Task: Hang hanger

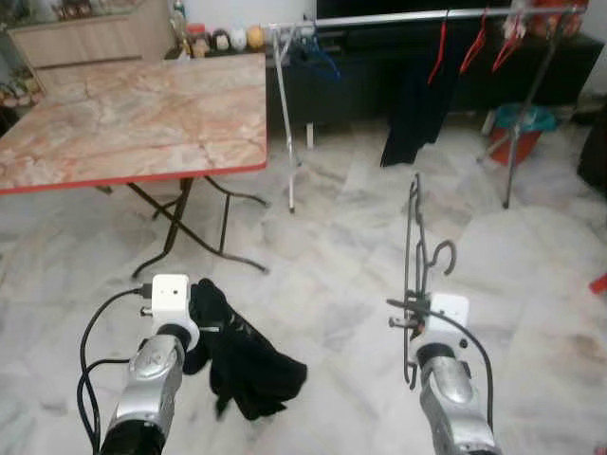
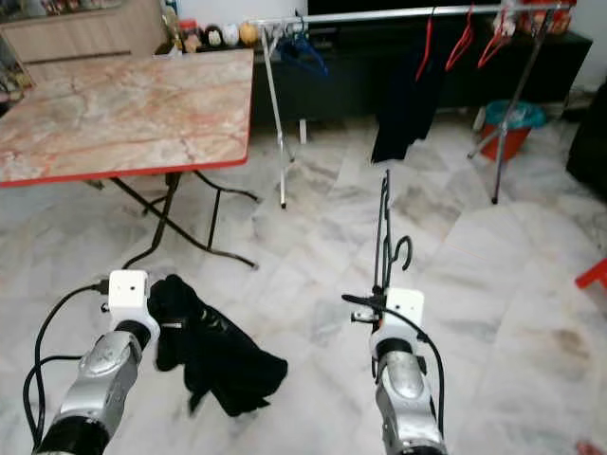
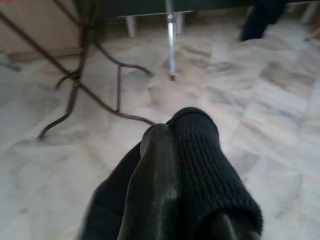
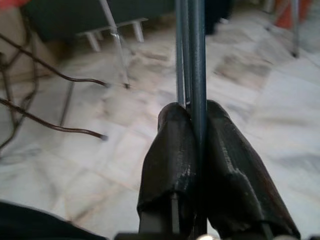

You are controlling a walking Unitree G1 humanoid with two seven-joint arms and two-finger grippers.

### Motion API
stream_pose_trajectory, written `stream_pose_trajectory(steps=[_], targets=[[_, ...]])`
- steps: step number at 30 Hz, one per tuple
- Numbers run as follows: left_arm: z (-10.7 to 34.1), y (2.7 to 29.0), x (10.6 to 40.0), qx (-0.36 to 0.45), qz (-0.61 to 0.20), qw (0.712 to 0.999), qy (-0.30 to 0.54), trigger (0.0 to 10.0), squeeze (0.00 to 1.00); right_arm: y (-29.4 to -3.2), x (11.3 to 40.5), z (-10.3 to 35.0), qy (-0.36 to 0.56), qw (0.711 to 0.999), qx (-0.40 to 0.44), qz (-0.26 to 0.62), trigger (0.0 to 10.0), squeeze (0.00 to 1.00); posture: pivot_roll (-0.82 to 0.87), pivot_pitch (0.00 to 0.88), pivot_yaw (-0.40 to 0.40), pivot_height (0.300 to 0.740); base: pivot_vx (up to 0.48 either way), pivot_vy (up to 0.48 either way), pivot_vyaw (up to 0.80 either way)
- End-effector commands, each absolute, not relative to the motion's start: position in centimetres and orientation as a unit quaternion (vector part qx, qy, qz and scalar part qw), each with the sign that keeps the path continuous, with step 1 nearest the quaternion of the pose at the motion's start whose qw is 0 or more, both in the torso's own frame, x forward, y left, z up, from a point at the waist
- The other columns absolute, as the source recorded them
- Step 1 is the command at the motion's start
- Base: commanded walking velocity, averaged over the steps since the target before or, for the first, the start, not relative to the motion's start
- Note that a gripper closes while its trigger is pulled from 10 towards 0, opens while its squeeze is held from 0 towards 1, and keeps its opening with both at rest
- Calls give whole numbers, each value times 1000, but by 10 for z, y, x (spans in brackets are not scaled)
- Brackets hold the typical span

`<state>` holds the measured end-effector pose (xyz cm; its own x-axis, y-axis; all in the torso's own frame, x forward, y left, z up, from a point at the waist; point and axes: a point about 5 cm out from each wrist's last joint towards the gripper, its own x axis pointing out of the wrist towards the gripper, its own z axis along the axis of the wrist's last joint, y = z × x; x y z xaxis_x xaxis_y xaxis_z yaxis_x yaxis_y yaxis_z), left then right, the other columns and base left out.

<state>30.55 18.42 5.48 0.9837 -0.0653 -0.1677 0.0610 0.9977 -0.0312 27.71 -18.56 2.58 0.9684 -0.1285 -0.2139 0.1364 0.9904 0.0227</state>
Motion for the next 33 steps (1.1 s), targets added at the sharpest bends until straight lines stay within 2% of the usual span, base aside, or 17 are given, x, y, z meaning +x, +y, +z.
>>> stream_pose_trajectory(steps=[1,7,18,23,33], targets=[[68,191,312,0,-24,998,61,10000,0,-184,282,30,95,993,25,-66,10000,0,-7,0,65,740,0,480,0],[71,195,315,0,-11,998,55,10000,0,-182,285,34,86,995,18,-53,10000,0,7,0,53,740,0,480,0],[72,193,316,0,-12,999,52,10000,0,-181,286,37,78,996,11,-49,10000,0,11,0,51,740,0,480,800],[74,188,318,-1,-15,999,46,10000,0,-180,289,38,79,995,27,-53,10000,0,18,0,53,740,0,430,0],[81,182,319,-3,-34,999,25,10000,0,-184,288,34,89,993,38,-71,10000,0,18,0,54,740,0,0,0]])
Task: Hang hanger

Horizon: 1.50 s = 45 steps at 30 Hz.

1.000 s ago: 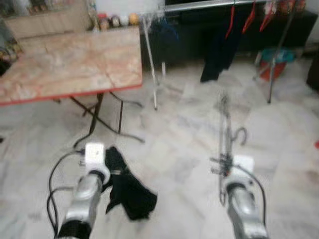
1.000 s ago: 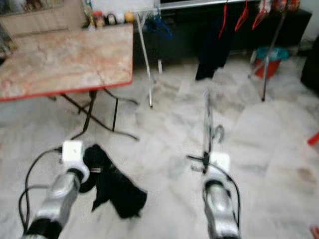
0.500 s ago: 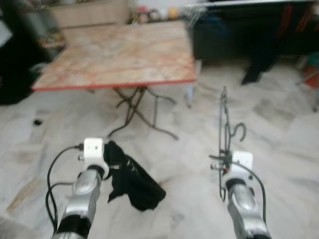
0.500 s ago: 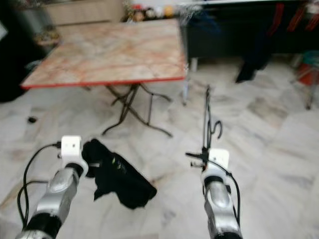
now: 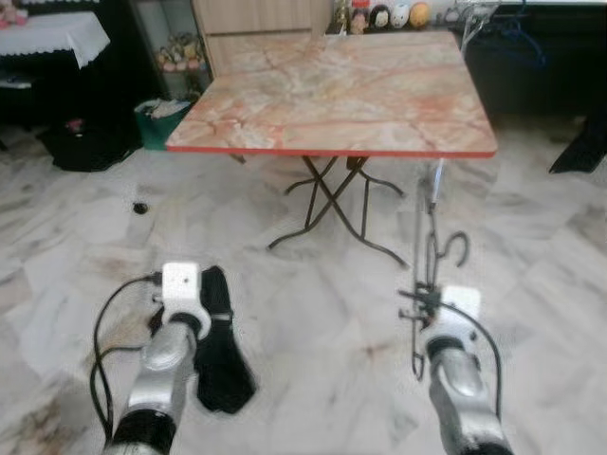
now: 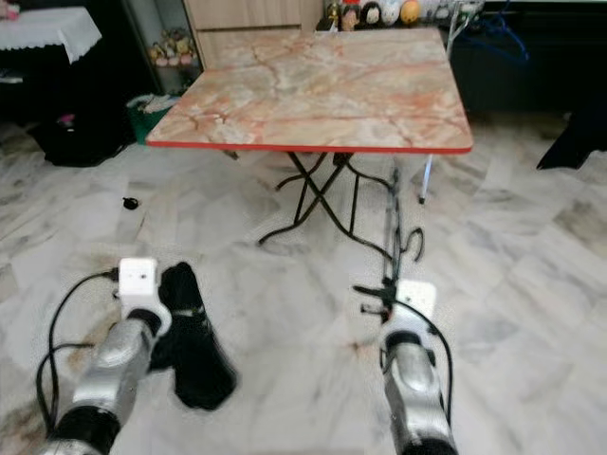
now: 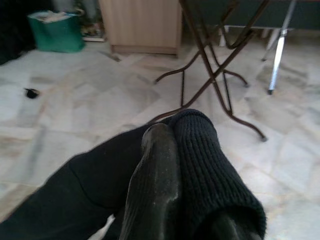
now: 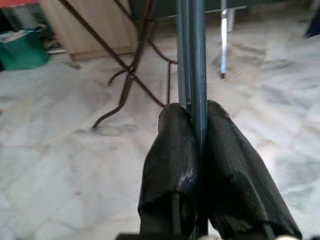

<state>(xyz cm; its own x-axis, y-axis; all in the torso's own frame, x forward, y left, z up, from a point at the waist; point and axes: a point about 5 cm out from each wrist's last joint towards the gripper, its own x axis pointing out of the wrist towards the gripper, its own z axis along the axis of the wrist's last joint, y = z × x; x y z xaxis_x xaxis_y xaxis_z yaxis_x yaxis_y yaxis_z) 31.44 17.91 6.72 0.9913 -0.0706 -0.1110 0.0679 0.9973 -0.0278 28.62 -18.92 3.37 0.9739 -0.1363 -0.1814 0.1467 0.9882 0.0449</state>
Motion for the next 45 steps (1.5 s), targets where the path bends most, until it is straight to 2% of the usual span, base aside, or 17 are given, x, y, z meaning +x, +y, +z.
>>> stream_pose_trajectory(steps=[1,6,9,10,11,13,14,16,17,18,22,26,31,35,41,45], targets=[[81,182,319,-1,-33,999,26,10000,0,-185,289,34,91,992,39,-74,10000,0,18,0,54,740,0,0,0],[82,180,320,-8,-40,999,22,10000,0,-188,286,23,123,987,47,-88,10000,0,14,0,55,740,0,0,0],[82,180,320,-11,-39,999,20,10000,0,-199,274,-4,224,966,39,-123,10000,0,8,0,56,740,0,0,0],[82,180,320,-11,-39,999,20,10000,0,-199,274,-4,224,966,39,-123,10000,0,8,0,56,740,0,0,0],[82,180,320,-11,-39,999,21,10000,0,-200,262,-23,293,948,33,-116,10000,0,10,0,57,740,0,0,0],[82,180,320,-11,-39,999,21,10000,0,-200,262,-23,293,948,33,-116,10000,0,10,0,57,740,0,0,0],[82,180,320,-12,-40,999,21,10000,0,-200,250,-36,335,937,-10,-98,10000,0,15,0,56,740,0,0,0],[82,179,320,-12,-41,999,21,10000,0,-201,243,-42,355,930,-19,-97,10000,0,15,0,56,740,0,0,0],[82,179,320,-12,-43,999,22,10000,0,-200,227,-56,407,909,-44,-81,10000,0,15,0,57,740,0,0,0],[82,179,320,-12,-43,999,22,10000,0,-200,227,-56,407,909,-44,-81,10000,0,15,0,57,740,0,0,0],[81,178,319,-13,-45,999,25,10000,0,-197,203,-73,471,877,-84,-40,10000,0,16,0,57,740,0,0,0],[79,177,319,-12,-48,998,30,10000,0,-197,191,-80,493,856,-157,4,10000,0,15,0,59,740,0,0,0],[79,176,318,-14,-49,998,30,10000,0,-196,184,-83,491,855,-167,17,10000,0,17,0,55,740,0,0,0],[78,177,317,-10,-50,998,30,10000,0,-196,178,-86,482,866,-132,-14,10000,0,21,0,51,740,0,0,0],[78,178,314,-8,-59,998,30,10000,0,-193,166,-91,482,872,-20,-79,10000,0,28,0,52,740,177,0,0],[81,181,311,-1,-65,998,22,10000,0,-187,164,-92,482,874,-16,-68,10000,0,23,0,56,740,261,0,0]])
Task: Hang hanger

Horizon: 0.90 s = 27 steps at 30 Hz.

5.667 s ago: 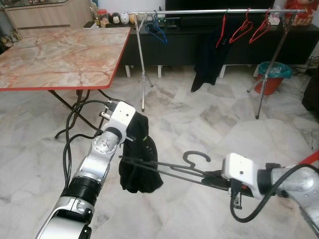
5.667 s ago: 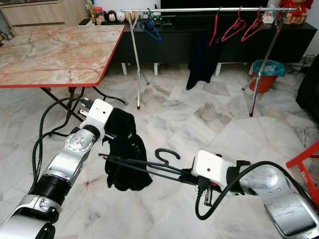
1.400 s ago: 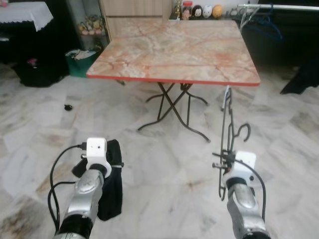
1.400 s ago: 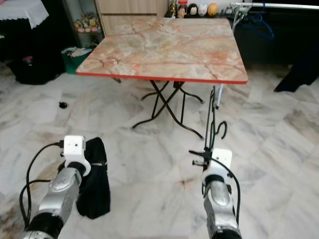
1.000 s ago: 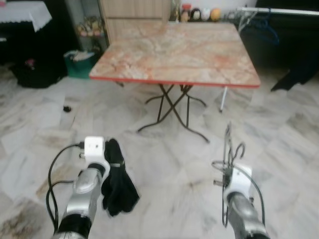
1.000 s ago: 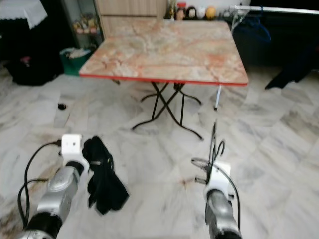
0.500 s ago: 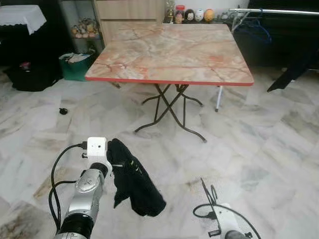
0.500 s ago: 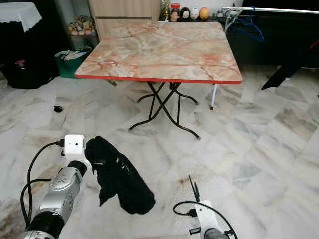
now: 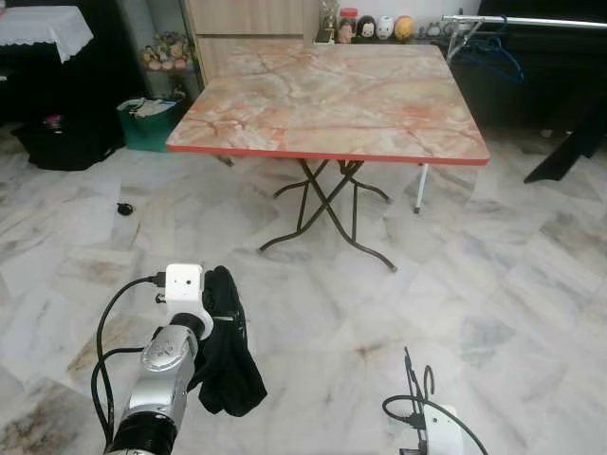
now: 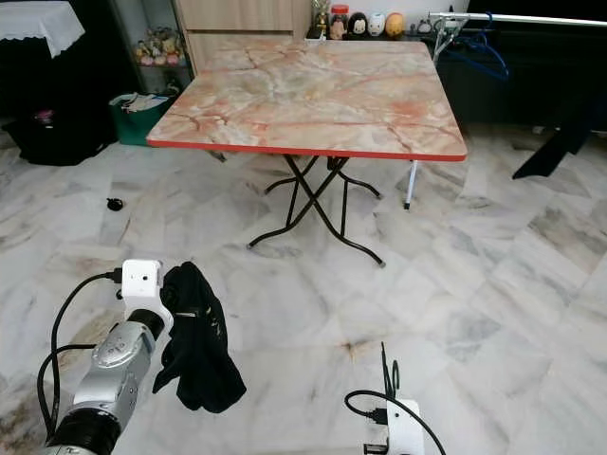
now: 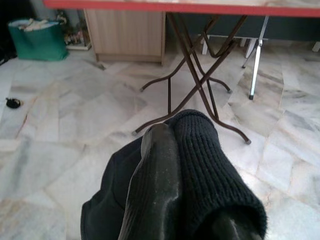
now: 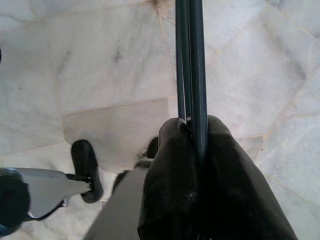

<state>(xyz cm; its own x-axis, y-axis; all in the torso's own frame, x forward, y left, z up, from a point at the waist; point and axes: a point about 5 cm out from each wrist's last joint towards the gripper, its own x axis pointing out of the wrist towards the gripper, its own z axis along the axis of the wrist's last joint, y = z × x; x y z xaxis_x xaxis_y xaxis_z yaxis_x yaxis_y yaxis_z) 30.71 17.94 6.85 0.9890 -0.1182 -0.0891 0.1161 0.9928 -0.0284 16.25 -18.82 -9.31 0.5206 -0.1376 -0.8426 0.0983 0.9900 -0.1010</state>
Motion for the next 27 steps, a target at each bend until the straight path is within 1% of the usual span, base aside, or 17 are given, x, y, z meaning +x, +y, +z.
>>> stream_pose_trajectory(steps=[1,10,12,13,14,19,23,27], targets=[[84,184,309,1,-64,998,13,10000,0,-186,164,-93,486,871,-20,-67,10000,0,23,0,57,740,382,0,0],[84,188,304,8,-67,998,11,10000,0,-190,167,-92,486,869,5,-94,10000,0,28,0,54,740,330,0,0],[85,185,304,6,-69,998,9,10000,0,-191,169,-91,487,869,2,-91,10000,0,28,0,54,740,285,0,0],[85,183,305,6,-73,997,8,10000,0,-193,165,-92,491,866,2,-92,10000,0,30,0,54,740,281,0,0],[86,180,305,7,-77,997,8,10000,0,-195,159,-94,497,863,1,-92,10000,0,28,0,55,740,285,0,-769],[86,179,306,9,-79,997,10,10000,0,-197,151,-97,507,858,-12,-84,10000,0,28,0,55,740,353,0,-784],[87,181,305,7,-75,997,7,10000,0,-199,144,-99,513,854,-6,-88,10000,0,31,0,54,740,285,0,0],[87,181,305,7,-74,997,8,10000,0,-199,144,-100,516,852,-7,-88,10000,0,28,0,54,740,311,0,0]])
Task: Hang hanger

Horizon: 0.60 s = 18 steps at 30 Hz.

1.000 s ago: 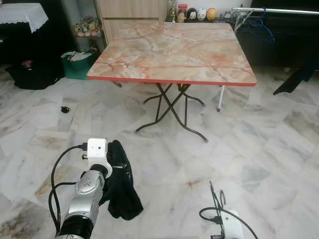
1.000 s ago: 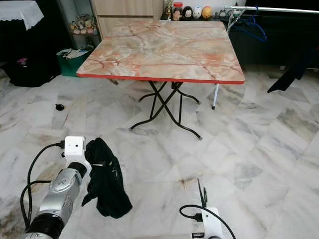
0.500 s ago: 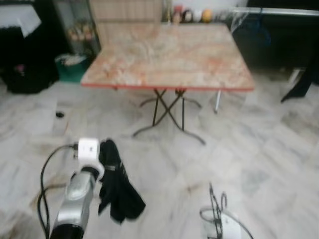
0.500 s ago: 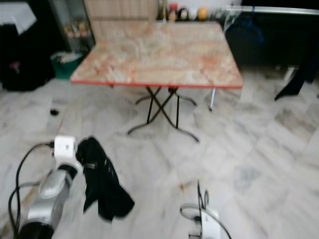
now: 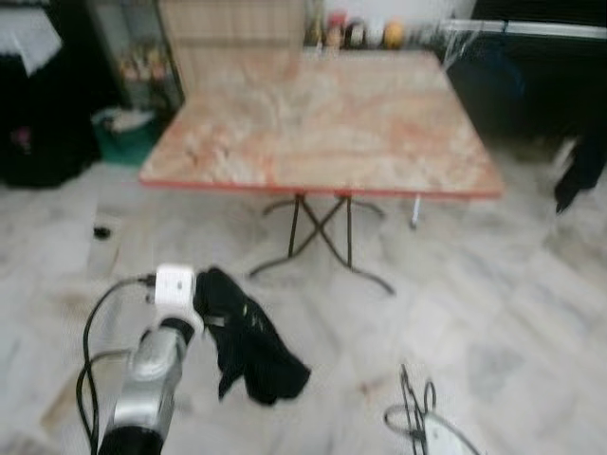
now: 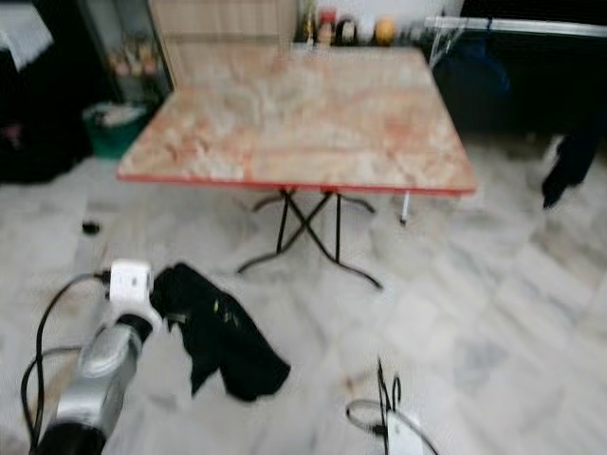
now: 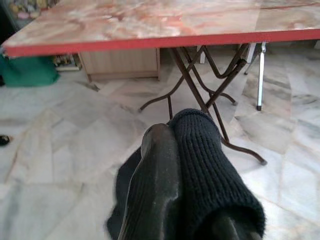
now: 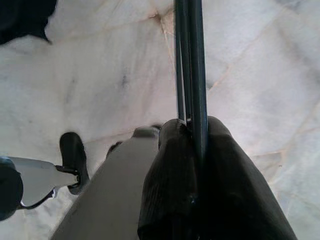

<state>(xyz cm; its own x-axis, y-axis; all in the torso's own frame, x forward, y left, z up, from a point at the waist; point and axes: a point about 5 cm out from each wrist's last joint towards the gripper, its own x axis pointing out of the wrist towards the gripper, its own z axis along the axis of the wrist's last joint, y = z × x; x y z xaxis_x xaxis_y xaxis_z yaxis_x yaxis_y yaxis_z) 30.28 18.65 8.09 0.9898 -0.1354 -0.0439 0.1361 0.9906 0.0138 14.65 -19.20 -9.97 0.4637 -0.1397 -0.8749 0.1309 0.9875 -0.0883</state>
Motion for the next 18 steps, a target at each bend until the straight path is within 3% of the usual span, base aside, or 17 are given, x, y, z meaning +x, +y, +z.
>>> stream_pose_trajectory(steps=[1,7,18], targets=[[87,181,305,7,-75,997,8,10000,0,-199,144,-100,517,851,-9,-85,10000,0,29,0,53,740,401,0,-769],[88,178,306,5,-77,997,7,10000,0,-197,145,-100,516,852,-9,-83,10000,0,30,0,52,740,284,0,-766],[89,178,306,3,-73,997,7,10000,0,-201,154,-96,505,859,-11,-80,10000,0,35,0,46,740,326,0,0]])
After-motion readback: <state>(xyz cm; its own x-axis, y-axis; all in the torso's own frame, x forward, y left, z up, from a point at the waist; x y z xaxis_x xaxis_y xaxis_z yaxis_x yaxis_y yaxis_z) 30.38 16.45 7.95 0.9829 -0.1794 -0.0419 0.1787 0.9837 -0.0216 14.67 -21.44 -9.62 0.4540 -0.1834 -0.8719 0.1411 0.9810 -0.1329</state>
